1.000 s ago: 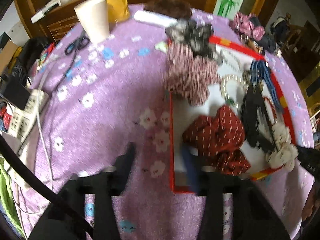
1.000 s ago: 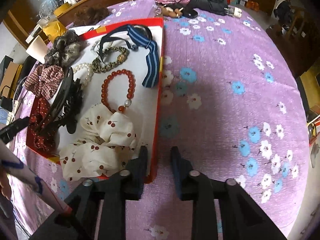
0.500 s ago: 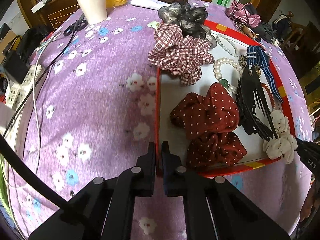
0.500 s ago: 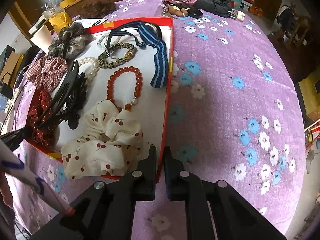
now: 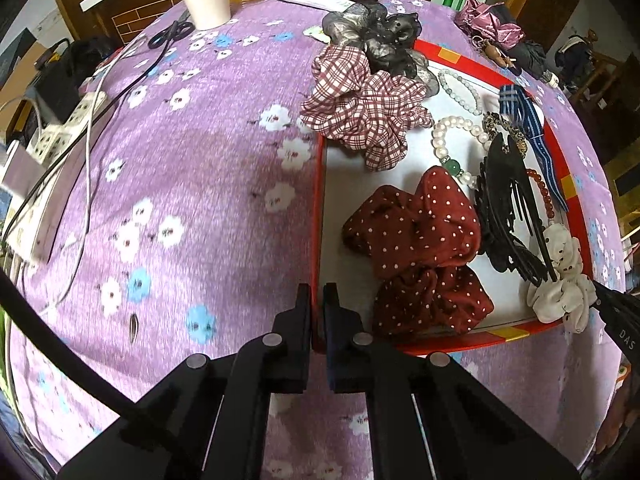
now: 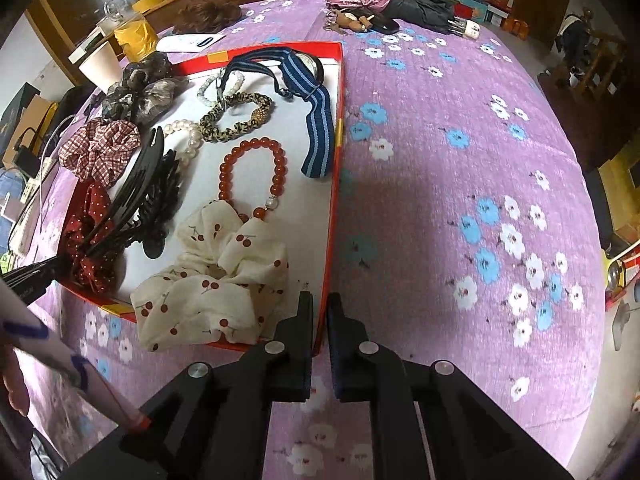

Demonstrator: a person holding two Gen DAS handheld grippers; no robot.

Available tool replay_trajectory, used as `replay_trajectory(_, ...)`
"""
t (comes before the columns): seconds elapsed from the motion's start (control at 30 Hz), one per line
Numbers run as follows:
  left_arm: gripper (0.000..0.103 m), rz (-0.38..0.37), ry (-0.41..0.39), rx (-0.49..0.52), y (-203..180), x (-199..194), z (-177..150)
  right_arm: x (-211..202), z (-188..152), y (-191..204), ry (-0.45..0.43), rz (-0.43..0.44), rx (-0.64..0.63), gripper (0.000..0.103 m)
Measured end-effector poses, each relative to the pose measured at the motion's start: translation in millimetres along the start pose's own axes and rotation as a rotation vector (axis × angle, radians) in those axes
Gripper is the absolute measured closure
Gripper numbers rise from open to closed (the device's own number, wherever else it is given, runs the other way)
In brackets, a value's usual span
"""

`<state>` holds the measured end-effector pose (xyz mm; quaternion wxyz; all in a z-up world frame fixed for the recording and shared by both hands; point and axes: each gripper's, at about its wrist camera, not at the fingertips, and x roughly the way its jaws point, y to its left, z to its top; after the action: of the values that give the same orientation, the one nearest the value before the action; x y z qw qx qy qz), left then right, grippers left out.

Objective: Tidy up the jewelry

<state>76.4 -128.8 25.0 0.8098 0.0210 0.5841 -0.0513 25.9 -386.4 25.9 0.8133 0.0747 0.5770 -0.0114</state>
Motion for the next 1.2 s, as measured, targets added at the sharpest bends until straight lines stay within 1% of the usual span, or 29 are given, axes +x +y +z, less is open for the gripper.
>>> replay_trajectory(0.1, 0.098, 0.015, -0.007, 0.0, -1.5, -2.4, -4.9, -1.6, -3.7, -0.8, -0.001, 0.008, -0.004, 0.096)
replay_trajectory(0.37, 0.098, 0.02, -0.032, -0.035, -0.6, -19.2, -13.8, -5.5, -12.4, -0.7, -0.015, 0.032, -0.018, 0.094)
replay_trajectory(0.4, 0.098, 0.02, -0.039, -0.041, 0.4, -22.1, -15.1, -5.7, -12.4, -1.9, -0.014, 0.033, -0.016, 0.092)
replay_trajectory(0.47, 0.094, 0.021, -0.063, -0.058, 3.2, -32.4, -17.4, -9.0, -13.4, -7.2, -0.017, 0.038, 0.002, 0.079)
replay_trajectory(0.5, 0.093, 0.02, -0.073, -0.071, 6.0, -39.5, -19.9, -11.2, -14.4, -9.8, -0.022, 0.045, 0.011, 0.076)
replay_trajectory(0.6, 0.084, 0.027, -0.091, -0.103, 13.5, -56.3, -28.3, -18.2, -18.8, -18.1, -0.031, 0.061, 0.03, 0.072)
replay_trajectory(0.67, 0.076, 0.035, -0.109, -0.12, 17.2, -68.0, -35.0, -24.9, -23.0, -24.8, -0.043, 0.075, 0.041, 0.066)
replay_trajectory(0.73, 0.072, 0.047, -0.136, -0.142, 21.9, -83.7, -45.7, -32.5, -28.2, -29.1, -0.056, 0.082, 0.043, 0.066)
replay_trajectory(0.8, 0.07, 0.062, -0.16, -0.154, 25.8, -96.4, -54.4, -38.9, -35.3, -32.3, -0.066, 0.087, 0.039, 0.066)
replay_trajectory(0.83, 0.068, 0.08, -0.177, -0.158, 27.5, -104.7, -60.8, -42.3, -39.9, -34.0, -0.071, 0.09, 0.037, 0.066)
replay_trajectory(0.9, 0.06, 0.12, -0.209, -0.163, 28.4, -118.6, -71.0, -47.0, -45.8, -35.0, -0.078, 0.093, 0.029, 0.066)
replay_trajectory(0.97, 0.049, 0.167, -0.245, -0.156, 27.5, -131.8, -79.4, -53.2, -53.5, -35.2, -0.09, 0.093, 0.018, 0.066)
replay_trajectory(1.0, 0.048, 0.199, -0.274, -0.147, 24.6, -140.9, -84.4, -55.8, -56.4, -35.1, -0.095, 0.095, 0.015, 0.066)
replay_trajectory(1.03, 0.044, 0.216, -0.297, -0.14, 21.8, -147.4, -86.8, -60.6, -61.0, -34.0, -0.105, 0.097, 0.009, 0.066)
replay_trajectory(1.1, 0.039, 0.232, -0.341, -0.122, 17.0, -159.1, -92.6, -67.1, -64.8, -31.0, -0.12, 0.096, 0.003, 0.066)
replay_trajectory(1.17, 0.029, 0.246, -0.379, -0.108, 11.6, -168.0, -95.5, -75.0, -69.6, -25.6, -0.136, 0.099, 0.001, 0.065)
replay_trajectory(1.2, 0.027, 0.249, -0.401, -0.104, 9.8, -172.3, -96.7, -78.9, -71.4, -22.6, -0.142, 0.102, 0.002, 0.065)
